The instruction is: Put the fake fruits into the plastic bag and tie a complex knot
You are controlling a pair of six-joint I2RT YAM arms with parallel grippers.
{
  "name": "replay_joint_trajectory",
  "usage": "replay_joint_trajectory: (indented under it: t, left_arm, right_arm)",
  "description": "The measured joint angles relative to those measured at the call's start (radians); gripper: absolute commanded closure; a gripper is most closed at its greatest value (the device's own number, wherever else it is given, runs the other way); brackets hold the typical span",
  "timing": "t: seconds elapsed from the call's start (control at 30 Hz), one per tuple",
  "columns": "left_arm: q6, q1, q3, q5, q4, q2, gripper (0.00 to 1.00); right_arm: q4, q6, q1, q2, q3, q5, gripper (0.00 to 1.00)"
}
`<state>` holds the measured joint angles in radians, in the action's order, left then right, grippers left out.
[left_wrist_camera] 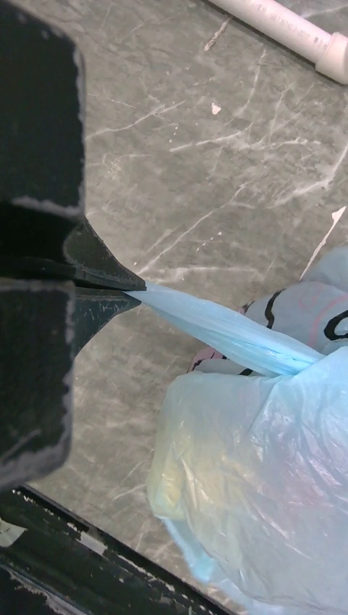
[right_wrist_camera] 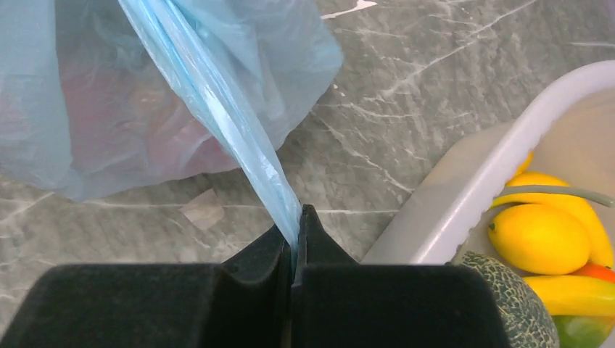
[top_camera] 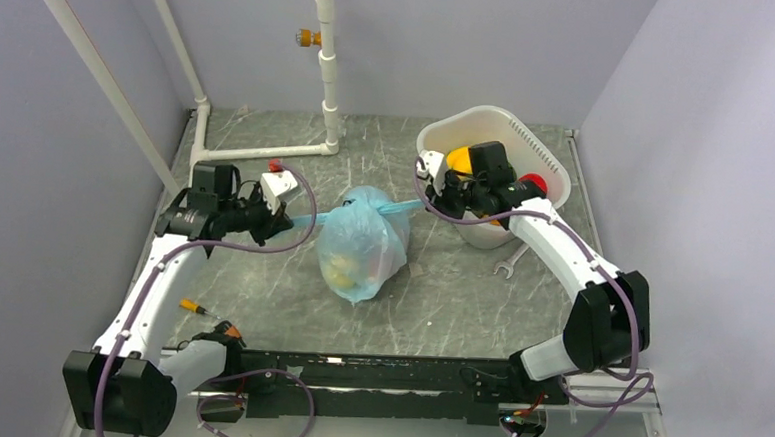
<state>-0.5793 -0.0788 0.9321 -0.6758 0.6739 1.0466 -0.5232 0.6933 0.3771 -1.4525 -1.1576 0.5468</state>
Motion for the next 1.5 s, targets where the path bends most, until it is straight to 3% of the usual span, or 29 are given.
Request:
replay_joint_trajectory:
  t: [0.1,0.33,0.5,0.53,0.57,0.6,0.63,0.67,0.7,0.93,1.17,1.3,1.5]
  left_arm:
    - [-0.035,0.005,-0.024,0.0,-0.021,0.005,1.0]
    - [-0.099,0.0,-0.237,-0.01,-0.029,0.021,1.0]
    - [-0.088,-0.01,-0.201,-0.037,0.009,0.024,0.96]
    - [-0.082,-0.014,-0.183,-0.038,0.014,0.024,0.81]
    - [-0.076,-0.018,-0.164,-0.039,0.021,0.024,0.6]
    - [-0.074,-0.019,-0.148,-0.038,0.027,0.026,0.45]
    - [-0.066,-0.019,-0.122,-0.021,0.053,0.03,0.3]
    - [-0.056,-0.011,-0.089,-0.011,0.082,0.037,0.05]
    - [-0.054,-0.005,-0.056,-0.007,0.107,0.047,0.01]
    - [0.042,0.0,0.252,-0.007,0.217,0.09,0.01]
    - [0.179,0.044,0.58,-0.006,0.307,0.2,0.0]
    - [0.257,0.201,0.667,0.001,0.333,0.246,0.01]
    - [0.288,0.346,0.597,0.073,0.346,0.205,0.01]
  right_arm:
    - [0.023,0.027,-0.007,-0.01,0.02,0.0,1.0]
    - [0.053,0.089,-0.017,-0.023,0.316,0.044,1.0]
    - [0.01,0.082,-0.031,0.016,0.289,0.053,0.99]
    - [-0.01,0.079,-0.035,0.028,0.269,0.052,0.78]
    - [-0.031,0.074,-0.04,0.036,0.247,0.052,0.62]
    - [-0.05,0.065,-0.043,0.039,0.225,0.052,0.38]
    - [-0.09,0.063,-0.053,0.04,0.194,0.027,0.27]
    - [-0.122,0.058,-0.072,0.04,0.166,0.013,0.09]
    - [-0.164,0.051,-0.088,0.042,0.142,0.013,0.01]
    - [-0.292,-0.003,-0.113,0.118,0.0,0.007,0.0]
    - [-0.296,-0.203,-0.15,0.125,-0.261,0.082,0.0]
    - [-0.264,-0.341,-0.288,0.125,-0.331,0.143,0.0]
    - [-0.225,-0.465,-0.579,0.118,-0.276,0.174,0.0]
